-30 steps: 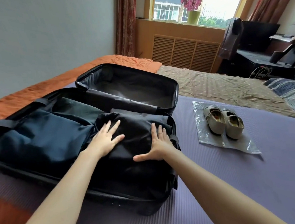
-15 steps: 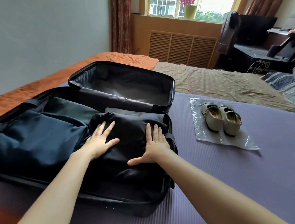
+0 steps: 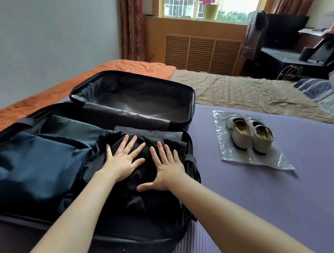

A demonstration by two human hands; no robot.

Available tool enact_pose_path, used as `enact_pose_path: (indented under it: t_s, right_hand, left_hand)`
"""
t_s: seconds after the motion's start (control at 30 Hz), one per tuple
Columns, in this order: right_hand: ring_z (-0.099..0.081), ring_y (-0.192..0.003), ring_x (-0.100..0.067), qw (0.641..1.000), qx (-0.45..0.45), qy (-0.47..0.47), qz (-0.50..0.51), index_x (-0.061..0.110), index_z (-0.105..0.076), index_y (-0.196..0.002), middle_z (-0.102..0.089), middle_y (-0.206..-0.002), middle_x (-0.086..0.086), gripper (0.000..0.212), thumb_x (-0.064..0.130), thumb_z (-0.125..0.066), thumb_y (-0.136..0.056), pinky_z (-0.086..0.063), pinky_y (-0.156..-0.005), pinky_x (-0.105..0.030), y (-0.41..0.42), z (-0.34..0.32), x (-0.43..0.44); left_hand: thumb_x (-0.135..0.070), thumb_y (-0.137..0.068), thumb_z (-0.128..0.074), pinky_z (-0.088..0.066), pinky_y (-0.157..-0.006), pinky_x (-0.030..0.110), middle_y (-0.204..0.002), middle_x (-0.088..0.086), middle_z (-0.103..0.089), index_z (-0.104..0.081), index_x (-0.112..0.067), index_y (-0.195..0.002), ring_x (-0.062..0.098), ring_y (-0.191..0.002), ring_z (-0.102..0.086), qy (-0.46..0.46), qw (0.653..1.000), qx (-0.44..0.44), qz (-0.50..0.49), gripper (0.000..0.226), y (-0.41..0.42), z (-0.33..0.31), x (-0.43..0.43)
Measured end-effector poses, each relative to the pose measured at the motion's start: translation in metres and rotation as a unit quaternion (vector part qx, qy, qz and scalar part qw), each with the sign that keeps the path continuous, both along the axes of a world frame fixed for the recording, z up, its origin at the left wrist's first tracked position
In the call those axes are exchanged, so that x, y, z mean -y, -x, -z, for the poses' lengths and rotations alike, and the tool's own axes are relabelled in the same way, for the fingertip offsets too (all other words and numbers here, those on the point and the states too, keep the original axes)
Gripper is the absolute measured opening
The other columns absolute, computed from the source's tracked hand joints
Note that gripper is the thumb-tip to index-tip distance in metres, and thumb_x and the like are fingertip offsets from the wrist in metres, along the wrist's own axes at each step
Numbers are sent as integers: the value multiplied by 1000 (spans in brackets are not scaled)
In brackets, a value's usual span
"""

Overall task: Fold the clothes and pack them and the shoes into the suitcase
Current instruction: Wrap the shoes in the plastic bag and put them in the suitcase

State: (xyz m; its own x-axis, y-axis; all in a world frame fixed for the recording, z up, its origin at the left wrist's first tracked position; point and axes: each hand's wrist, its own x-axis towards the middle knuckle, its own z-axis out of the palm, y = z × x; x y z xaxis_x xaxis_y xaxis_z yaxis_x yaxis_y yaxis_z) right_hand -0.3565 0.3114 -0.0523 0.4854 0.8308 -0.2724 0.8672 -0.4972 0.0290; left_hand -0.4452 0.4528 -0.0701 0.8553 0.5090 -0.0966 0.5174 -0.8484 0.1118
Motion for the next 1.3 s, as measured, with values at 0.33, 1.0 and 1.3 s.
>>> enact_pose_path:
  t_s: [0.33,1.0,1.3]
  right_hand:
    - [37,-135,-28,999,-16,30,-22,17,34,-141,43,-145,-9,120,84,-39,-73,15,-116,-45,21,-7,39]
    - [-35,-136,-19,850,-278,-382,231,11,-46,-137,-40,-146,-8,45,27,-52,-96,-29,-111,-34,-127,-45,193]
    - [-55,-109,-22,750,-282,-444,401,7,-52,-130,-58,-117,-4,40,29,-51,-96,-45,-90,-34,-247,-18,246]
  left_hand:
    - [-64,-90,-30,12,-114,40,-150,9,33,29,-27,-140,19,-140,28,37,993,-28,-109,86,45,1,11]
    - [-18,-95,-51,-31,-108,32,-139,5,-49,-51,-12,-132,19,-130,-43,181,955,237,12,37,-114,-71,166]
    - [-24,-93,-56,-34,-100,28,-138,11,-49,-47,-12,-136,24,-127,-45,284,937,201,-27,45,-239,-20,220]
